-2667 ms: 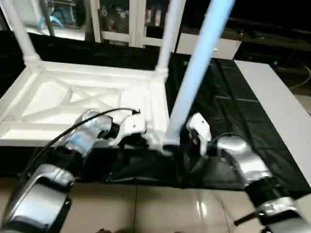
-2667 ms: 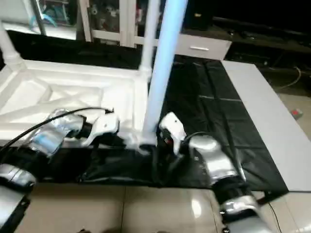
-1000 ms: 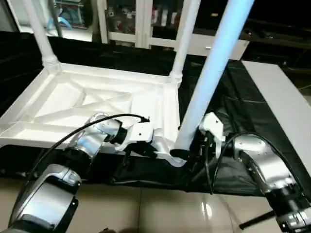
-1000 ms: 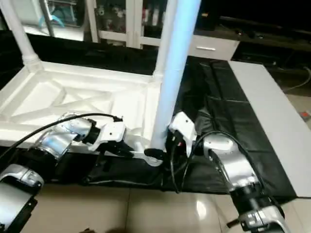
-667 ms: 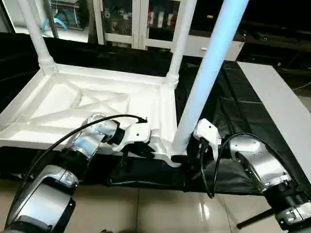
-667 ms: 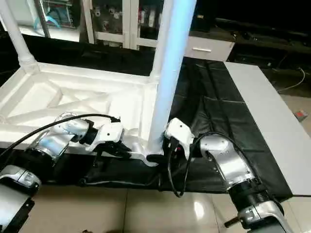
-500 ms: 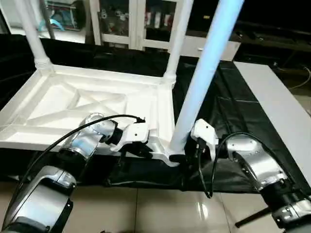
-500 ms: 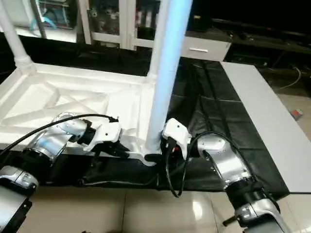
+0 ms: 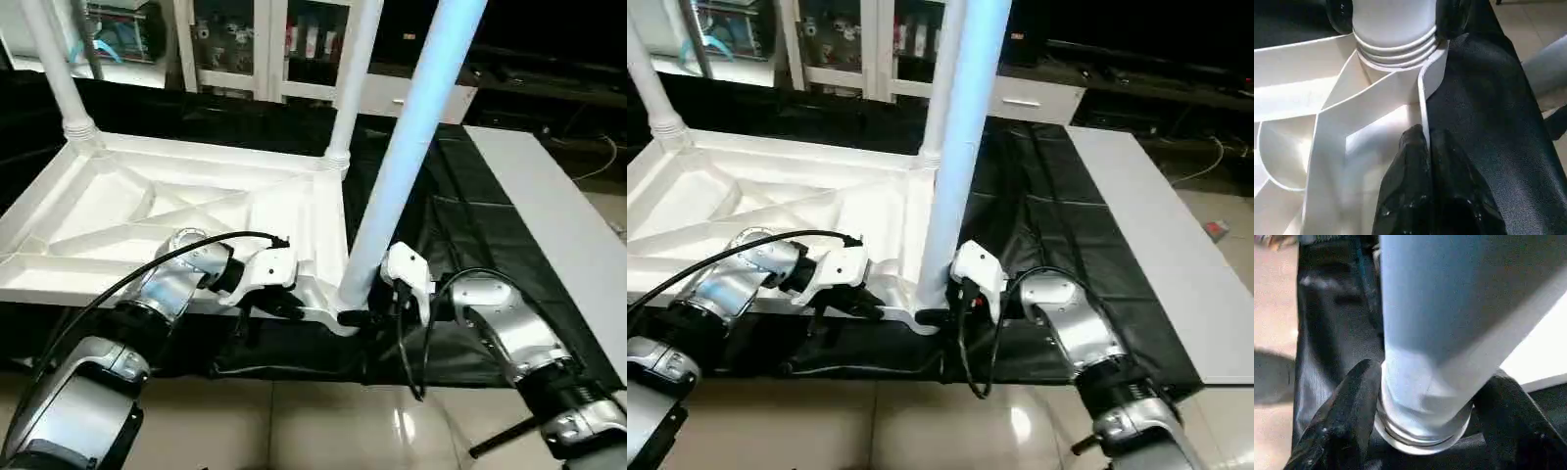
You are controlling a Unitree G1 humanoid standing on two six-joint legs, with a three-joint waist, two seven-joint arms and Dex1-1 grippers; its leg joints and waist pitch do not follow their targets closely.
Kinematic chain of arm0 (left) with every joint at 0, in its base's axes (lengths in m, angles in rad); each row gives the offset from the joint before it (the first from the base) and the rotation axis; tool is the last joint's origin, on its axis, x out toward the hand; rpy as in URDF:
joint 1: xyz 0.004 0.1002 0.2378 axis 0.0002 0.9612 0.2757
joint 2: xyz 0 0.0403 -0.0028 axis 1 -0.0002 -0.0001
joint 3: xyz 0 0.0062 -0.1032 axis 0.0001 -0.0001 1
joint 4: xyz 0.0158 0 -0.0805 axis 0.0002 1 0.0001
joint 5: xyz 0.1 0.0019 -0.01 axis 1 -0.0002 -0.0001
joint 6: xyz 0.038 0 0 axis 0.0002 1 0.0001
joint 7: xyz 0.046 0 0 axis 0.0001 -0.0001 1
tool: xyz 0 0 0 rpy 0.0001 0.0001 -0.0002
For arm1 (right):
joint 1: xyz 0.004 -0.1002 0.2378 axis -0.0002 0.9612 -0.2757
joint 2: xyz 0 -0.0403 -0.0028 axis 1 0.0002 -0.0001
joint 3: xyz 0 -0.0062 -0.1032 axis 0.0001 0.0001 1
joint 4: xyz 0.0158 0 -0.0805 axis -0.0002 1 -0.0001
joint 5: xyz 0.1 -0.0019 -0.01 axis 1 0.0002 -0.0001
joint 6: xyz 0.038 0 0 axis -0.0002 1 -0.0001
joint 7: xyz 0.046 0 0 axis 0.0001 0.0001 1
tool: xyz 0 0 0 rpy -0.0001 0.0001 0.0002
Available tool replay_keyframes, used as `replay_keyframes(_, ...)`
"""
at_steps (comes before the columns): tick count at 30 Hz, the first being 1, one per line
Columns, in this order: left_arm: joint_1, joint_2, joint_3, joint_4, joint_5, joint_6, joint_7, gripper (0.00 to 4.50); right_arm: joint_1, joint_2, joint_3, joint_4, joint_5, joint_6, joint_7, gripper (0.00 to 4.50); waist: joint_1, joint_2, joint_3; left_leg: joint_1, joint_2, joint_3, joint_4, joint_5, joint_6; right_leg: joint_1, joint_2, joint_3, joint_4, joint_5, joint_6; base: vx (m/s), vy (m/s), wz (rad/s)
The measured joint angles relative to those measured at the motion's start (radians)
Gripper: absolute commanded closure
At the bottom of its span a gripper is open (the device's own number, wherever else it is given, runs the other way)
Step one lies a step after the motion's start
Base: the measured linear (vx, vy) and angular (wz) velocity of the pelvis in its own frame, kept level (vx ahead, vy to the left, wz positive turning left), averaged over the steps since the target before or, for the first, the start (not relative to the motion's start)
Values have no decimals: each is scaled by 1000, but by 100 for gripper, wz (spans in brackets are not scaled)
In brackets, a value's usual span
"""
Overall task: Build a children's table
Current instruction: Rotate leg to tighten
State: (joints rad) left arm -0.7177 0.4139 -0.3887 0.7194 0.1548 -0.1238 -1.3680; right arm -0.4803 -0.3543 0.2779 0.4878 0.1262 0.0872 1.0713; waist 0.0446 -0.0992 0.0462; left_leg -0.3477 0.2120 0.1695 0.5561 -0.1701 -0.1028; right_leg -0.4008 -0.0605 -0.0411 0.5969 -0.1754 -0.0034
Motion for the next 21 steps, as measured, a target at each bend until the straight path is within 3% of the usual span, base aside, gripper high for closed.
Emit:
replay_keyframes(3,-12,-6,14,29,17,13,55,450,0,56,-36,20,10,43,-90,195,-10,0,0,0,0,-2,1,0,0,0,0,-1,-1,0,0,-17,1,-1)
replay_keyframes(8,-58,-80,45,117,59,80,261,450,-38,179,-125,84,20,132,-379,196,-19,6,5,-1,-3,-11,8,0,0,-4,-1,-6,-12,-1,1,-56,17,-8)
replay_keyframes(11,-97,-164,78,187,60,165,437,450,-93,272,-191,170,5,131,-631,198,-37,16,11,-4,-5,-25,8,0,0,-1,-9,-31,-37,-1,1,-63,57,-22)
replay_keyframes(16,-143,-292,107,265,54,236,677,450,-162,374,-261,277,-40,76,-988,199,-52,35,25,-5,-6,-26,5,-2,3,8,-36,-80,-72,-1,1,-36,62,-12)
replay_keyframes(21,-163,-323,119,307,55,225,747,450,-203,422,-284,357,-54,7,-1128,199,-56,40,31,-3,-6,-25,-1,-3,4,10,-39,-88,-81,-1,1,0,0,0)
